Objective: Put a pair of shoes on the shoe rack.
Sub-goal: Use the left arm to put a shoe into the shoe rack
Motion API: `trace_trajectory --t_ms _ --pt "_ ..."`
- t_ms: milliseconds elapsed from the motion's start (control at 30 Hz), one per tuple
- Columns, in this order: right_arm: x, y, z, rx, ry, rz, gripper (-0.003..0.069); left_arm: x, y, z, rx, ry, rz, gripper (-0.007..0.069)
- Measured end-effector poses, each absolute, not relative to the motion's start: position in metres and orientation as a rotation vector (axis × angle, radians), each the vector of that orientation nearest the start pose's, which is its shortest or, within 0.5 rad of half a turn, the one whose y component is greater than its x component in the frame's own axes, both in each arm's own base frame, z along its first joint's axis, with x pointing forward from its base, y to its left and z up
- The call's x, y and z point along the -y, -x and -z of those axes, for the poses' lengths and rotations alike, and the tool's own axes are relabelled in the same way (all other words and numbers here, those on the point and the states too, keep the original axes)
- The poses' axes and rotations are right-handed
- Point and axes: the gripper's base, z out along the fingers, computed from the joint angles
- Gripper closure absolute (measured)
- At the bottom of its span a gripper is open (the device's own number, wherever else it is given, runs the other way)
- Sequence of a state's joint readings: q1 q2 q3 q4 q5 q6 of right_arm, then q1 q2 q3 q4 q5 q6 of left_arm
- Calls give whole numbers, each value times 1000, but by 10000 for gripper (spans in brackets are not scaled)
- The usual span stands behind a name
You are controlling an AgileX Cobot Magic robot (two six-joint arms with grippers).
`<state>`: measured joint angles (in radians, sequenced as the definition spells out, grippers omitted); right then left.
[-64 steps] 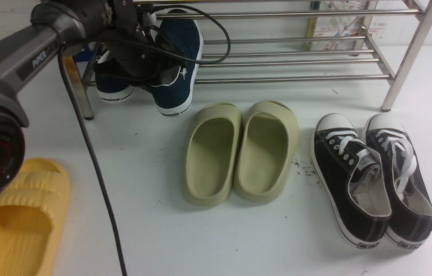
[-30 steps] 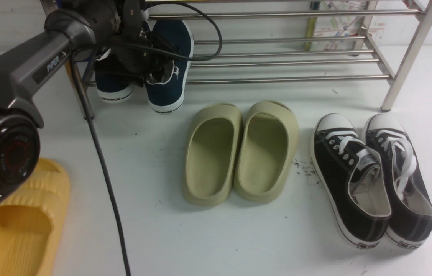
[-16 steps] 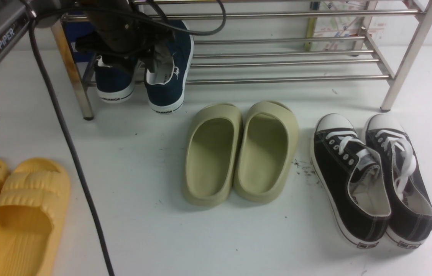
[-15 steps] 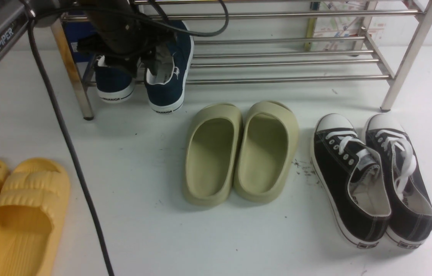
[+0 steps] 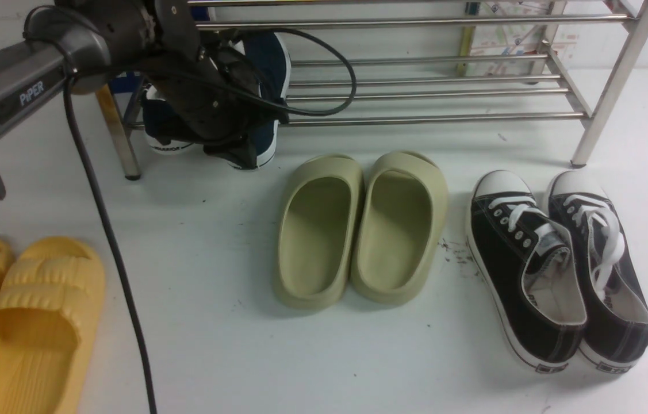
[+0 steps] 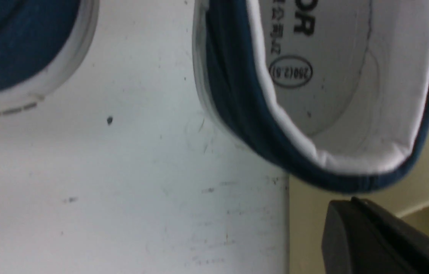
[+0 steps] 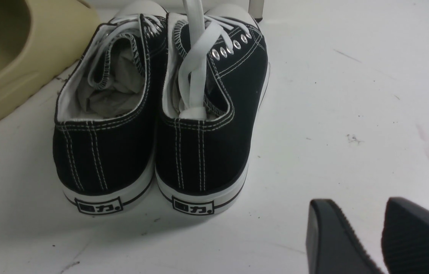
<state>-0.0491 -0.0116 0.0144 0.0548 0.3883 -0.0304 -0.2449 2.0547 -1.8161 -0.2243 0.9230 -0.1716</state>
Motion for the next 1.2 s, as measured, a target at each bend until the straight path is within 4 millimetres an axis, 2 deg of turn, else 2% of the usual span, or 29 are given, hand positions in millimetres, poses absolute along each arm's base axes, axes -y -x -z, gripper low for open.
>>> trace_trajectory --t_ms 300,633,1200 --pt "1 -52 -174 -1873 -51 0 412 126 -449 -260 -2597 33 402 638" --pt "1 -52 -174 -1873 -51 0 412 125 -451 -260 -2564 165 354 638" --pt "1 -52 -174 -1873 -51 0 412 125 -455 -263 -2508 163 353 638"
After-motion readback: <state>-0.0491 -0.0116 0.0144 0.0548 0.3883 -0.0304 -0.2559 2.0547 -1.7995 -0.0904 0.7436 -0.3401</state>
